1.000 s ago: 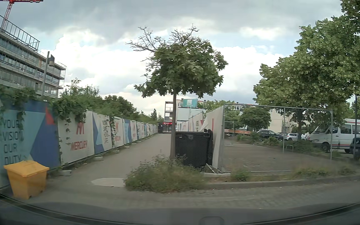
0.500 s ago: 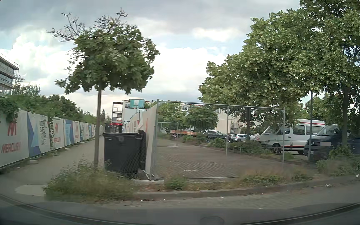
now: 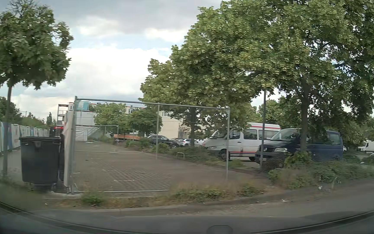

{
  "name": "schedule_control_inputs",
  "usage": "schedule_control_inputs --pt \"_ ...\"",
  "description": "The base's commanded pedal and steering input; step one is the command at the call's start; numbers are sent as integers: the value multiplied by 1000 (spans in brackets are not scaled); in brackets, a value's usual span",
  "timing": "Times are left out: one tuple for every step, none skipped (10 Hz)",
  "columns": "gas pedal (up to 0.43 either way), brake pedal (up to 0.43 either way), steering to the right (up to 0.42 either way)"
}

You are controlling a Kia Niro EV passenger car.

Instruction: Follow the waypoints while adhering to traffic rules and regulations

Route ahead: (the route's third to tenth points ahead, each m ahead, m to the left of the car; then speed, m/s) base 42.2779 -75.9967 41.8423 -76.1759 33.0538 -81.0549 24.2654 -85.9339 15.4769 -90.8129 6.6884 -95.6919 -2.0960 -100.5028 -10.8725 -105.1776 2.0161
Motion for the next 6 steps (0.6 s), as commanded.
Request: schedule_control_inputs --pt "79 37 960" --pt "79 37 964" --pt "79 37 963" --pt "79 37 963" --pt "79 37 963" --pt "79 37 963"
